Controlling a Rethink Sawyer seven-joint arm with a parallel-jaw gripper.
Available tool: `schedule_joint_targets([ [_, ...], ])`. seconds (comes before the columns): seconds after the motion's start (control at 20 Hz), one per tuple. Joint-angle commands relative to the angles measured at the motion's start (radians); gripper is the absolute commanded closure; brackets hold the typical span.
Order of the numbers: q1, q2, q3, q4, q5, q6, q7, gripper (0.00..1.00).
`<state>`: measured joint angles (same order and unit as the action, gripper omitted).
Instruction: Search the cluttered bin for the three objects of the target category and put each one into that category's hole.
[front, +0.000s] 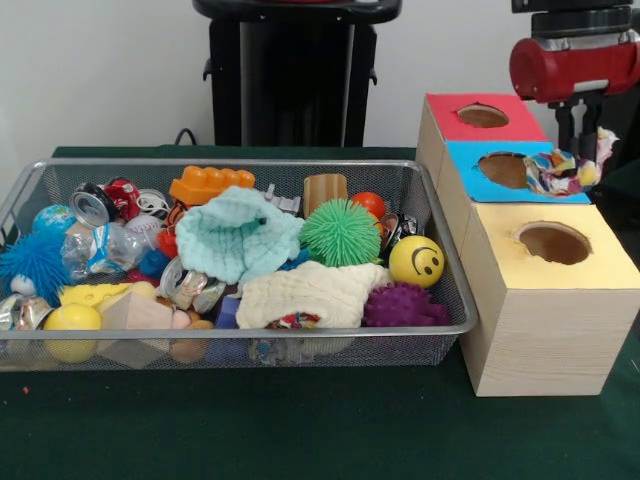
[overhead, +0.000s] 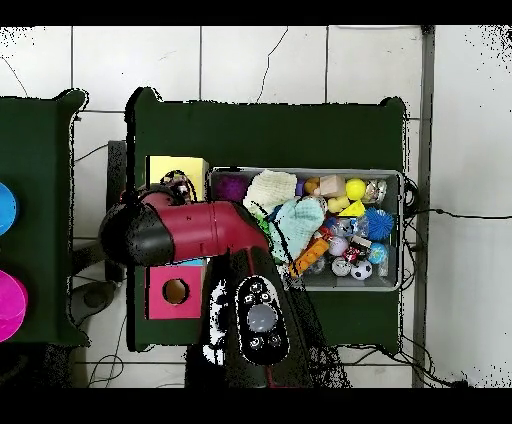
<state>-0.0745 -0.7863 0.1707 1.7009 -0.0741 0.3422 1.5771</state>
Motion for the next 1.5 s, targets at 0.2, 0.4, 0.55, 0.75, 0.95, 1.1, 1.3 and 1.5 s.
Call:
schedule_joint_targets([
  [0.2,0.031,0.128,-0.12,-0.008,0.079,-0.043,0.29,1.0],
  [0.4,0.043,0.155,-0.138,0.0,0.089,-0.097,0.285,1.0],
  [0.55,0.062,0.157,-0.155,-0.001,0.108,-0.102,0.29,1.0],
  [0.75,0.103,0.154,-0.178,-0.024,0.143,-0.108,0.293,1.0],
  [0.95,0.145,0.157,-0.195,-0.039,0.182,-0.104,0.296,1.0],
  [1.1,0.165,0.167,-0.203,-0.04,0.208,-0.114,0.297,1.0],
  [1.3,0.184,0.184,-0.215,-0.06,0.239,-0.123,0.289,1.0],
  [1.5,0.196,0.218,-0.222,-0.09,0.259,-0.152,0.272,1.0],
])
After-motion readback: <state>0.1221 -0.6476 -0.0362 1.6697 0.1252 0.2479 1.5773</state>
